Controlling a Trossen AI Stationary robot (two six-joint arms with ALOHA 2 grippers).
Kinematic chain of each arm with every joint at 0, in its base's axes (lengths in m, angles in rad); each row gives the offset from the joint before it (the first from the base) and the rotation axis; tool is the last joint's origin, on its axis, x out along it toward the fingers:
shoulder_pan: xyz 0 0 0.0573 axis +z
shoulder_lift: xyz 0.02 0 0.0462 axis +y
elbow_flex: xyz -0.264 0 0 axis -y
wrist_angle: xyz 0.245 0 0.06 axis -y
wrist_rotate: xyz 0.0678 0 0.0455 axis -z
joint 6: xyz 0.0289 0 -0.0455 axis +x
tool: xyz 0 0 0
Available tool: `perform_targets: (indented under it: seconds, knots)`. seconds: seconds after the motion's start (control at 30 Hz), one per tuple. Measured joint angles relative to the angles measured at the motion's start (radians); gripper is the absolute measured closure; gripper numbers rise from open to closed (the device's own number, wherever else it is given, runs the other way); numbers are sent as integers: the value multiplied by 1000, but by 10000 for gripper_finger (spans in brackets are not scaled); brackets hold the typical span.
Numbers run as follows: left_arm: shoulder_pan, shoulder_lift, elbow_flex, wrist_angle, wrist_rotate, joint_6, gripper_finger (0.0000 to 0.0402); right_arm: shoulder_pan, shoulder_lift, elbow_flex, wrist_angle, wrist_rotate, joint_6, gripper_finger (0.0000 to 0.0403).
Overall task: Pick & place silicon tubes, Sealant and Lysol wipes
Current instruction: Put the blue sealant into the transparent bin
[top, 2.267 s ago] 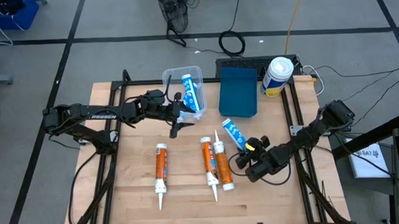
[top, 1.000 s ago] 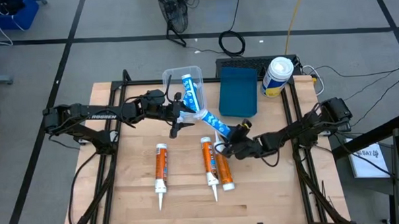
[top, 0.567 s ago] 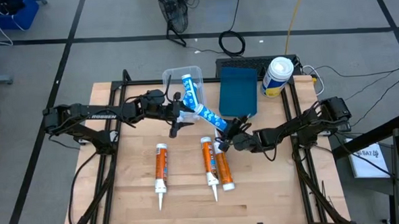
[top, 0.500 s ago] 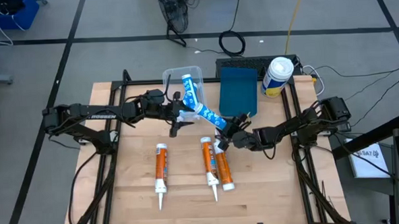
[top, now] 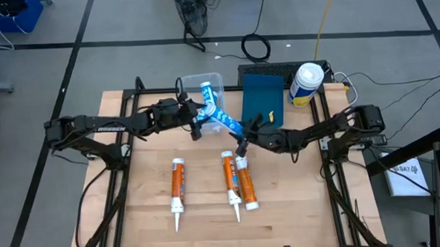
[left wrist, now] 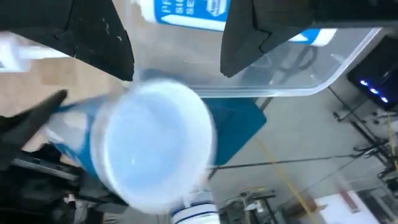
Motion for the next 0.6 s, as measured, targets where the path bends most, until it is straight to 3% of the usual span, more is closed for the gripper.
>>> perform_targets:
  seconds: [0.27,0.6]
  knots:
    - [-6,-84,0,-64,15,24,163,-85,-12,0,172,-186,-72,199]
    - [-7,-309,-85,-106,16,11,163,-194,-12,156,95,-456,-55,199]
